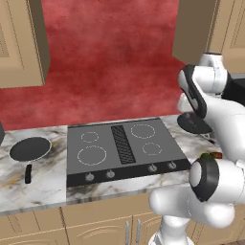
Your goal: Place both pans onto different burners. Then place the lime and the chicken drumstick on different pans.
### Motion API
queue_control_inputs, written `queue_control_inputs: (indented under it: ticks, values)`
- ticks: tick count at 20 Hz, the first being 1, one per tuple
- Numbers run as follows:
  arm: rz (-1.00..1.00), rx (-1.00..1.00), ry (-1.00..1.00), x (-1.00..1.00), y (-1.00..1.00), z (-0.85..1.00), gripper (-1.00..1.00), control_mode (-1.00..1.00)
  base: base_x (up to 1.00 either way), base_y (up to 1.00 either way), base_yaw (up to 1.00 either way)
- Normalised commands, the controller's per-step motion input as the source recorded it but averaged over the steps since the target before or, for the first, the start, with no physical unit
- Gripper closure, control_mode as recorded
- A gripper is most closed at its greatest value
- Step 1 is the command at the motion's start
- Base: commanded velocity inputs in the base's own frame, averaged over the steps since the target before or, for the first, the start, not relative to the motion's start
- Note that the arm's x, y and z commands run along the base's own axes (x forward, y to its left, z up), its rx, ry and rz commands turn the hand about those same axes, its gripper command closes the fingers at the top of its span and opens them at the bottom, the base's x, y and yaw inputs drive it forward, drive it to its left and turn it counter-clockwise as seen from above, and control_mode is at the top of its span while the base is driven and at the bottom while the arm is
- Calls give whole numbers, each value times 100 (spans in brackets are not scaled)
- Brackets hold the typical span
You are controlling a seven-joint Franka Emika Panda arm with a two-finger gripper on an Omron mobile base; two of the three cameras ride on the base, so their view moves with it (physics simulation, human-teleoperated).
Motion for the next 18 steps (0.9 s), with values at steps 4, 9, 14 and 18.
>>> queue_control_inputs:
  ticks: [4,9,14,18]
  values:
    - [0,0,11,2,-50,-46,-100,-100,0,0,0]
    - [0,0,11,8,-44,-34,-100,-100,0,0,0]
    - [0,3,8,1,-51,-47,-100,-100,0,0,0]
    - [0,2,3,11,-46,-42,-100,-100,0,0,0]
